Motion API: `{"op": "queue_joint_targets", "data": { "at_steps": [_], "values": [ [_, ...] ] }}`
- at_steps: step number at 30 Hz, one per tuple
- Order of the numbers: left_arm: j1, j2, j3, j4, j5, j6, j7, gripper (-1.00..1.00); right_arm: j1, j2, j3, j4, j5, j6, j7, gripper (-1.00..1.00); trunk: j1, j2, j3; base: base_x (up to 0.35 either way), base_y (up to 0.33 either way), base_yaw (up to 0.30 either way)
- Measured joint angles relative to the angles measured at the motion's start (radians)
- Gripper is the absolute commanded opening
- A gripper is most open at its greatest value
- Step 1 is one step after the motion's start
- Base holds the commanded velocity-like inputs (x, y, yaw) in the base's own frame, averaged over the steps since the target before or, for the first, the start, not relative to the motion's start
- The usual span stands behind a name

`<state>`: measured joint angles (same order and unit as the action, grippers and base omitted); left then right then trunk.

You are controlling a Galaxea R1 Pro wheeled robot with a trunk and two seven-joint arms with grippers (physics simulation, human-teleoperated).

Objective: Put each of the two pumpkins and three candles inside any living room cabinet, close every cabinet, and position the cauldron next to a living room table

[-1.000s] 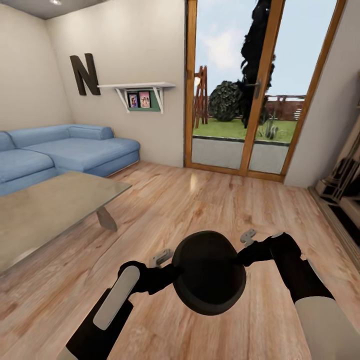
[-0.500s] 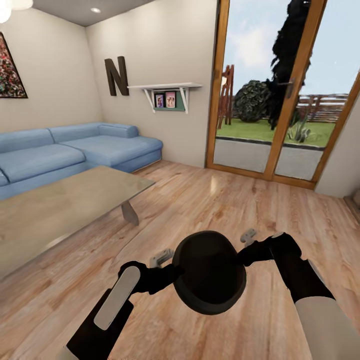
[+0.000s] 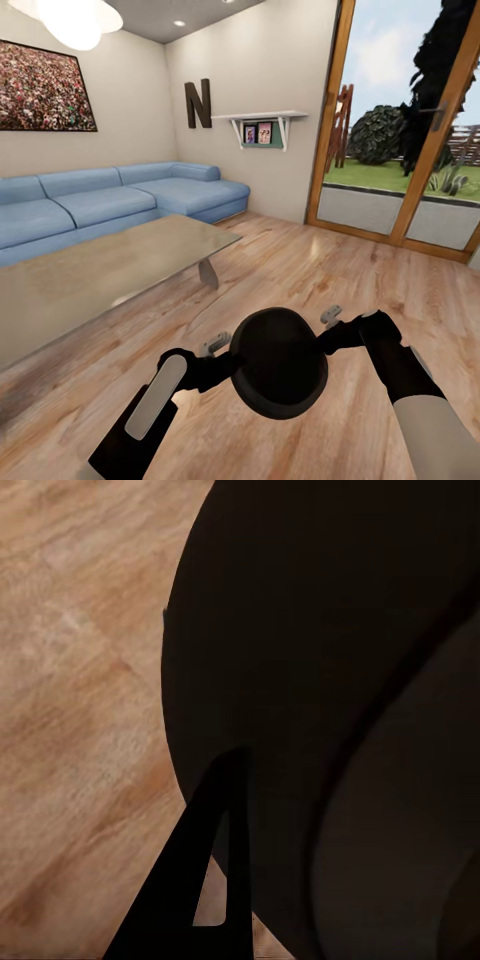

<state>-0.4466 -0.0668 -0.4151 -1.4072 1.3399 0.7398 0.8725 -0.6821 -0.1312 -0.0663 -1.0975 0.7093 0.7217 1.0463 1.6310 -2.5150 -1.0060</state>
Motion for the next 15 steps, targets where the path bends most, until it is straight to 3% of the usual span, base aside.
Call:
{"op": "queue_joint_targets", "data": {
  "at_steps": [8, 11, 15],
  "values": [
    [0.000, -0.002, 0.000, 0.000, 0.004, 0.001, 0.006, -1.00, 0.000, -0.001, -0.002, 0.000, 0.006, 0.000, 0.007, -1.00, 0.000, 0.000, 0.000, -0.276, 0.131, 0.291],
    [0.000, -0.002, 0.000, 0.004, -0.003, -0.001, -0.006, -1.00, 0.000, -0.001, 0.000, 0.000, 0.002, 0.000, 0.001, -1.00, 0.000, 0.000, 0.000, -0.113, 0.237, 0.284],
    [0.000, -0.002, 0.000, 0.007, -0.007, -0.002, -0.012, -1.00, 0.000, -0.003, 0.002, 0.000, -0.002, 0.000, -0.003, -1.00, 0.000, 0.000, 0.000, -0.030, 0.206, 0.117]
  ]
}}
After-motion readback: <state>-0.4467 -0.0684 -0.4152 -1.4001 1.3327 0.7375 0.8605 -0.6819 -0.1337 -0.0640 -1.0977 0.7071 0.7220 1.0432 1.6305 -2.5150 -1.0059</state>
